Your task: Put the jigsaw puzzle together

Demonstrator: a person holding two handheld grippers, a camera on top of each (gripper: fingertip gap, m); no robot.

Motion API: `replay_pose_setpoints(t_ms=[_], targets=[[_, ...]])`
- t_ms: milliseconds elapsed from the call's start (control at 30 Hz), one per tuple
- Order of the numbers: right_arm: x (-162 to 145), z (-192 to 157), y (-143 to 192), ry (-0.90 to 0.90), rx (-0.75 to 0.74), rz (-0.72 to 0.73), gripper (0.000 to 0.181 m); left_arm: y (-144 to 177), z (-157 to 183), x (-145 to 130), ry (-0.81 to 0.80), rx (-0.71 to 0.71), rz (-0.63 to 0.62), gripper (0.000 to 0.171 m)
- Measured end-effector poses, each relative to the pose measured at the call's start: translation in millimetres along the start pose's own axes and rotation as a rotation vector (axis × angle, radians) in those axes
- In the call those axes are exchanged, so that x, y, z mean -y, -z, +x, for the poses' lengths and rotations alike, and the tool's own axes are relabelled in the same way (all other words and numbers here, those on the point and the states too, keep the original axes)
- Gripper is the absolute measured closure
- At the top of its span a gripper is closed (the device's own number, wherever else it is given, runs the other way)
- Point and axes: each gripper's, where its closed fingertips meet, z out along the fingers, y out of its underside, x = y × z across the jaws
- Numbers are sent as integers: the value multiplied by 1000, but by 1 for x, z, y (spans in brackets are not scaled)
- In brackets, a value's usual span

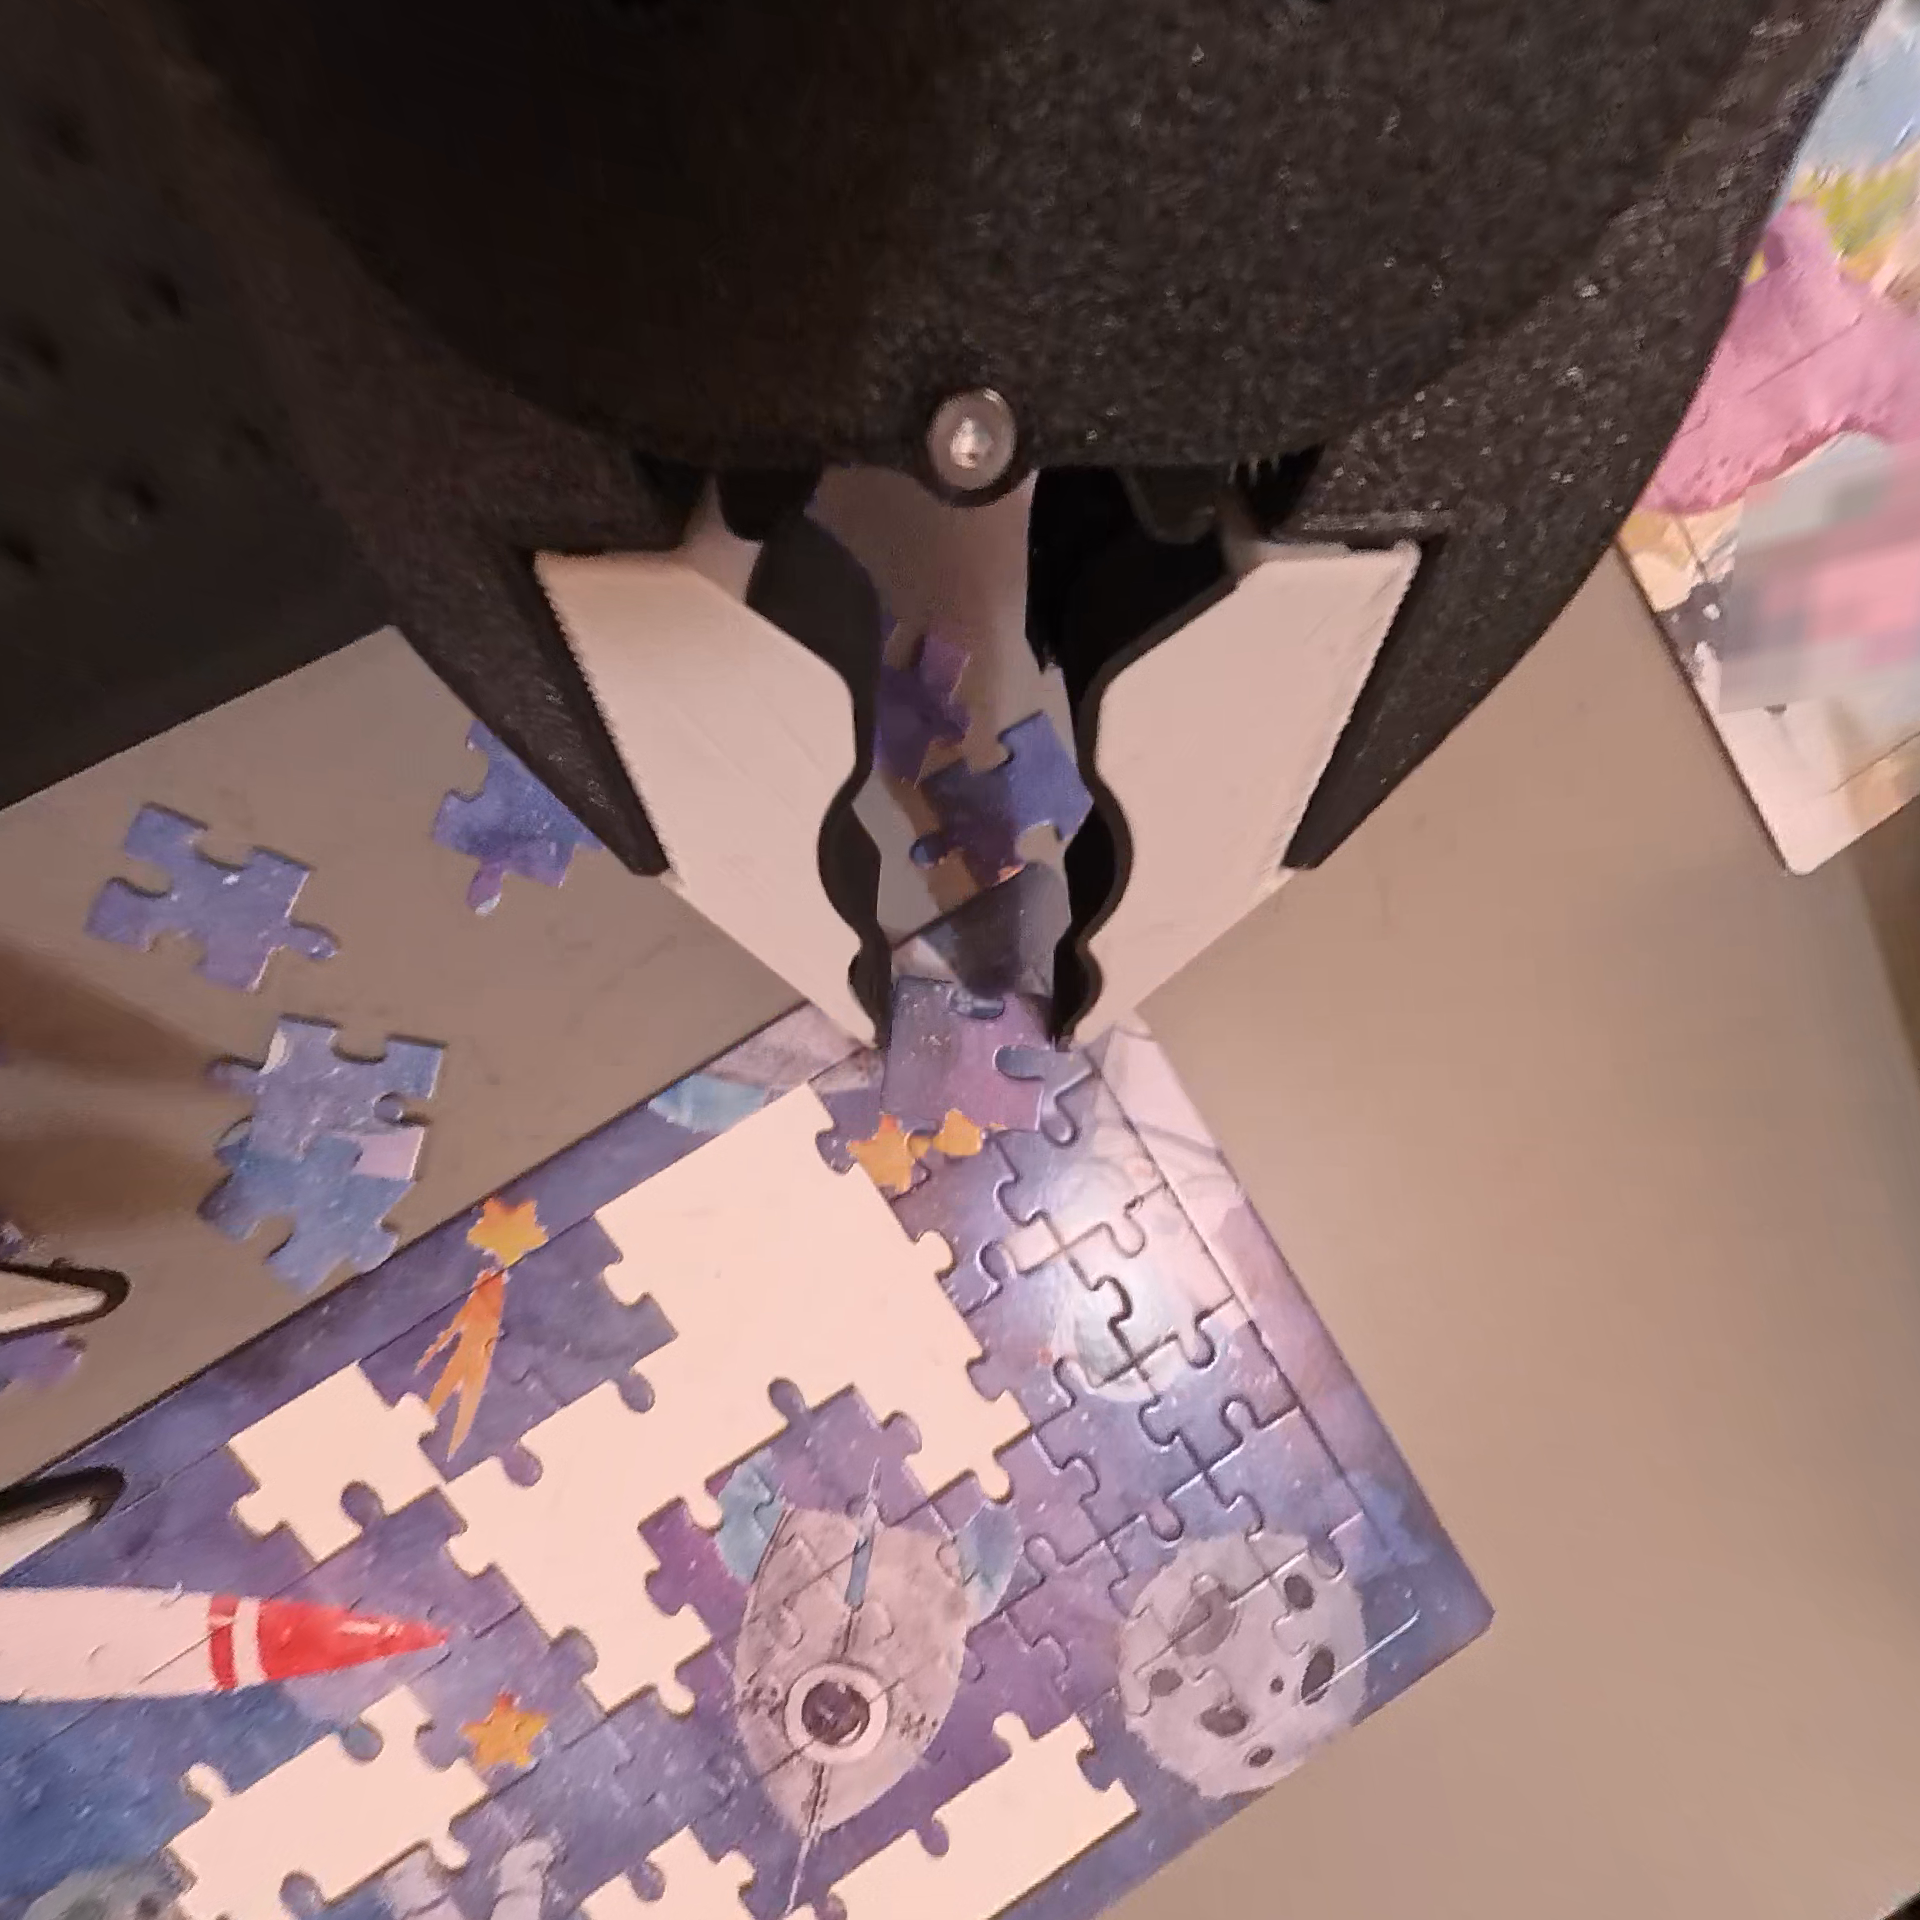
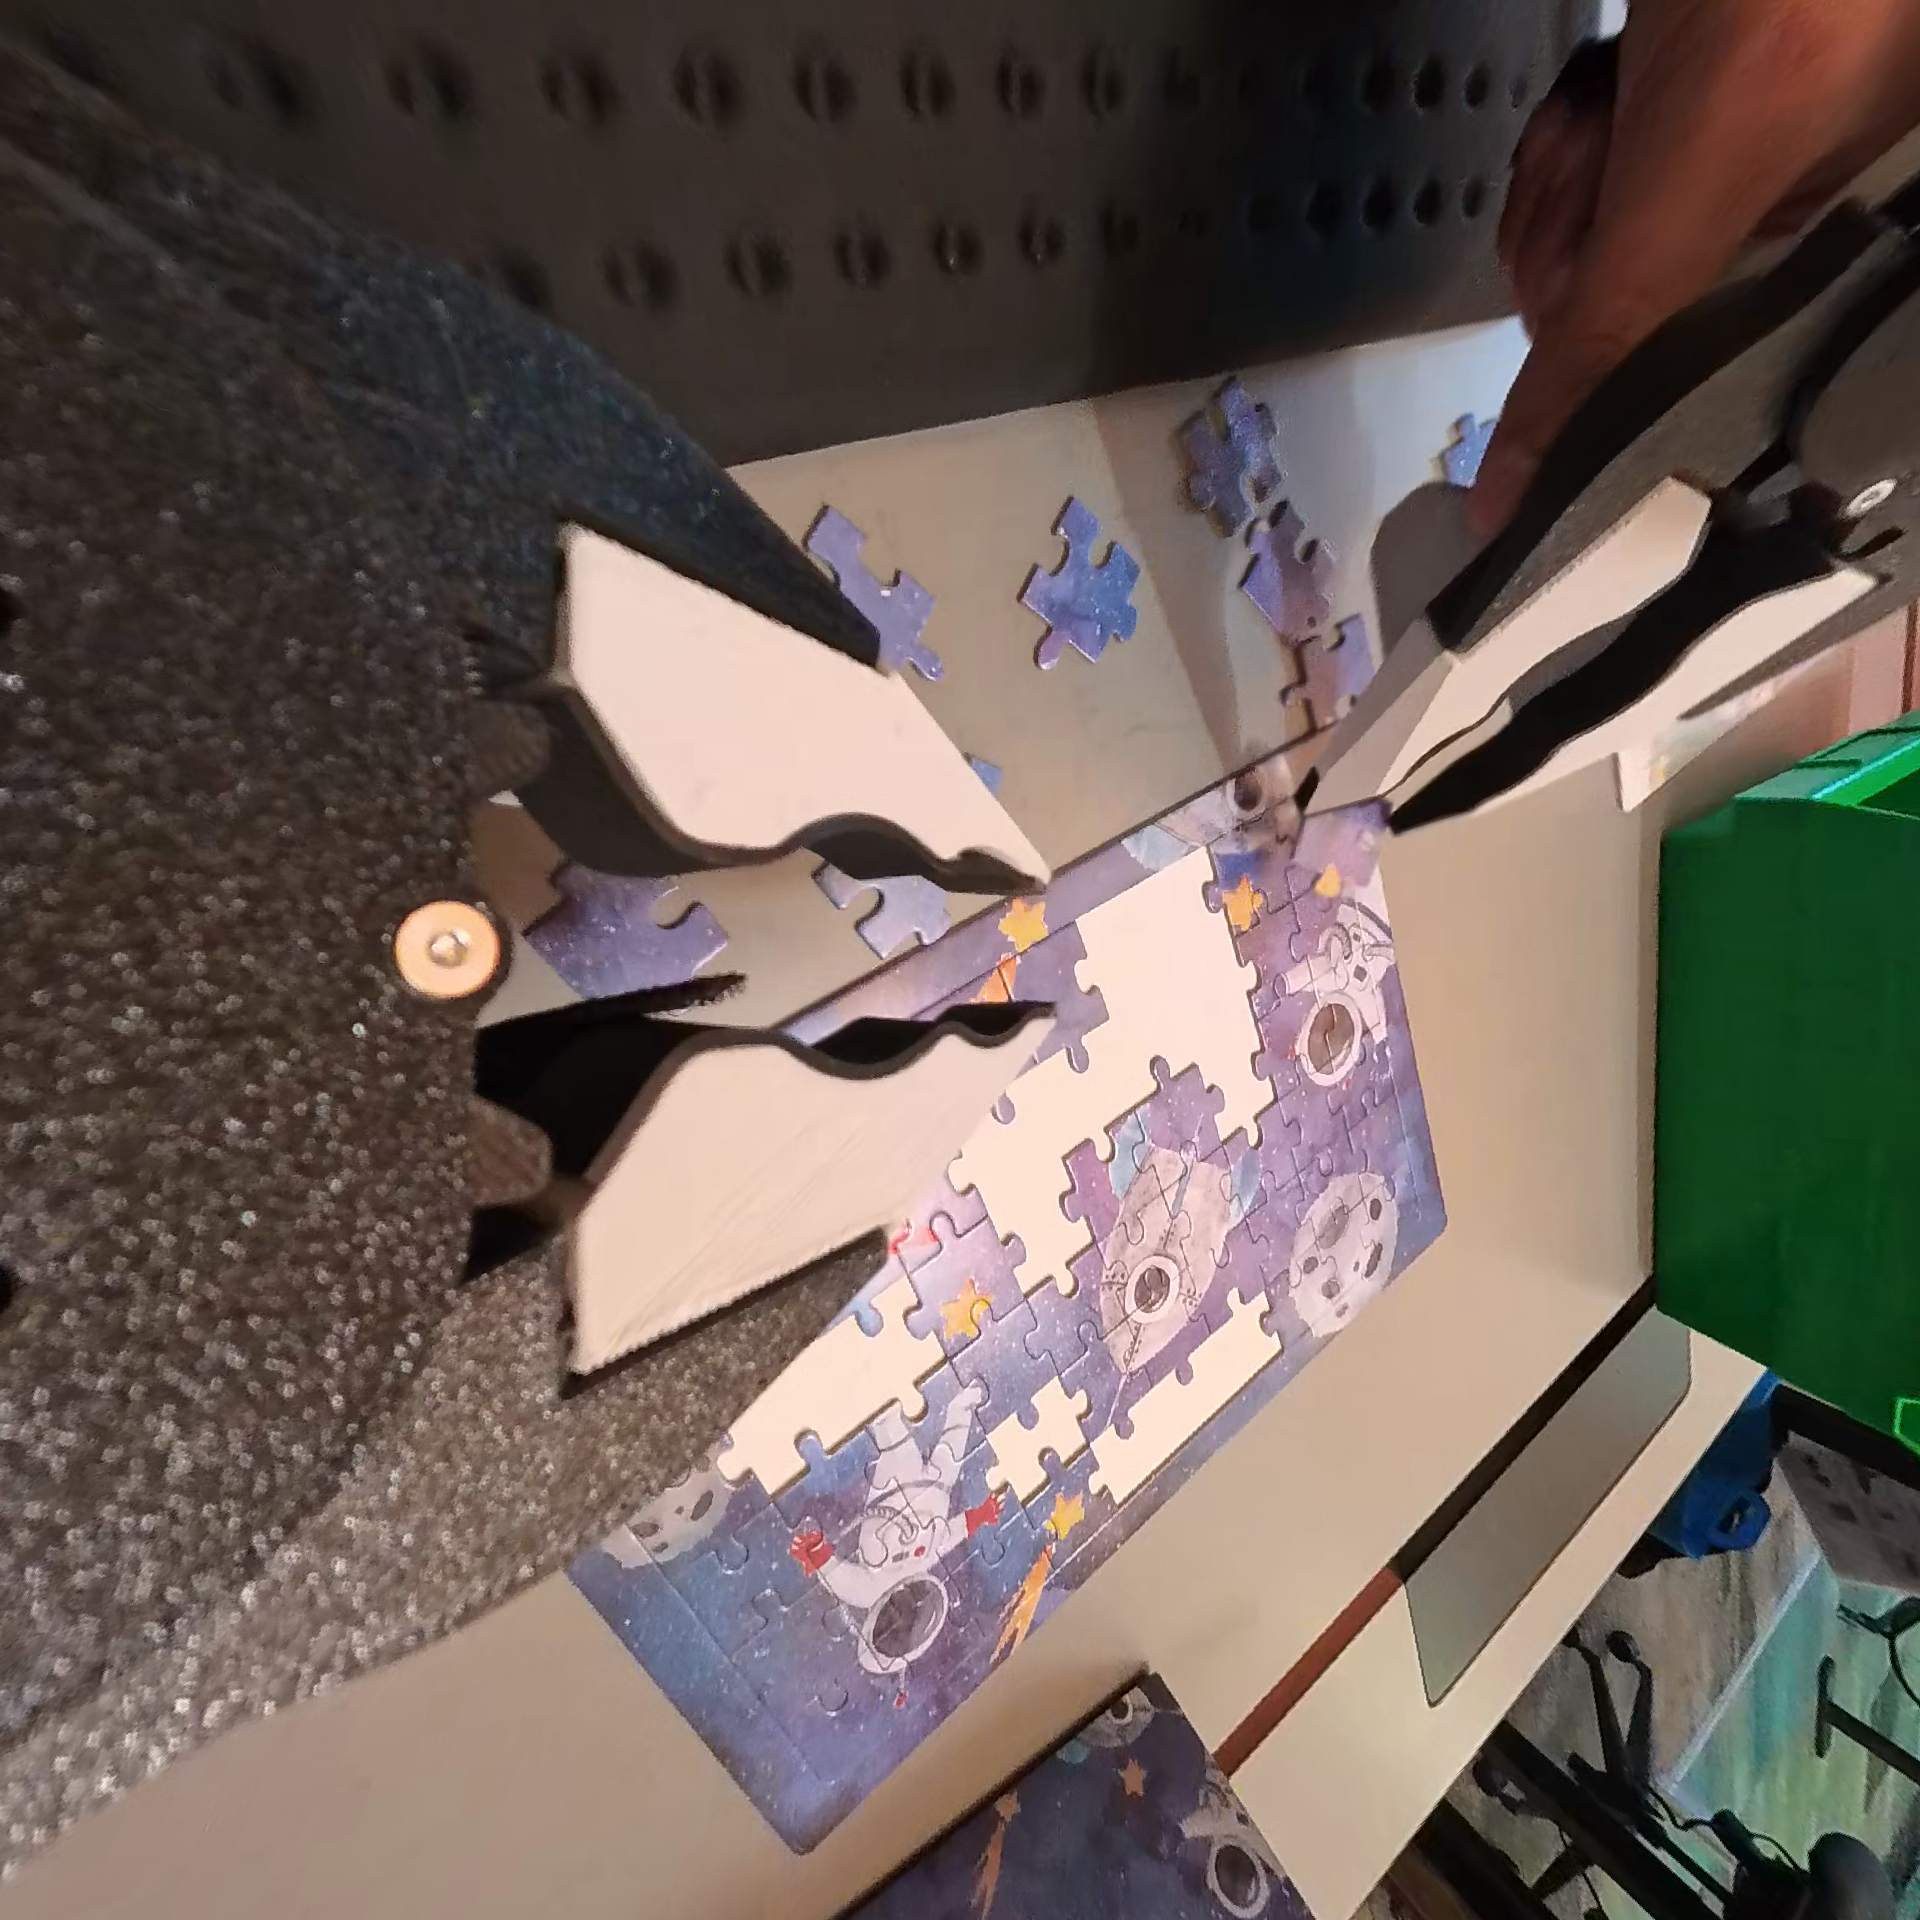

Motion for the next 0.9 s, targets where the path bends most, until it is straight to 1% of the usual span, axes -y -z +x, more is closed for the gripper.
replay_pose_setpoints(t_ms=[133,200,367,500,567,667,700,767,800,900], targets=[[-2,-1,-1,9,1,-12,161,5,-3,-6,-10,-2,-6,141],[-3,-2,-1,12,1,-16,161,5,-5,-6,14,-11,-6,141],[-6,-1,-4,39,-10,-34,161,6,7,0,58,-98,37,141],[-5,-6,-5,63,3,-33,161,13,27,9,57,-219,112,141],[0,-12,-4,54,39,-7,161,19,37,17,76,-291,160,141],[16,-29,2,-8,153,66,164,32,53,28,122,-416,231,141],[19,-35,2,-43,197,77,164,36,58,32,141,-456,251,141],[20,-39,-2,-85,222,59,161,43,65,36,160,-518,279,141],[21,-41,-4,-98,231,57,161,45,65,37,153,-519,291,141],[33,-48,-5,-185,294,89,160,45,62,34,98,-457,308,141]])
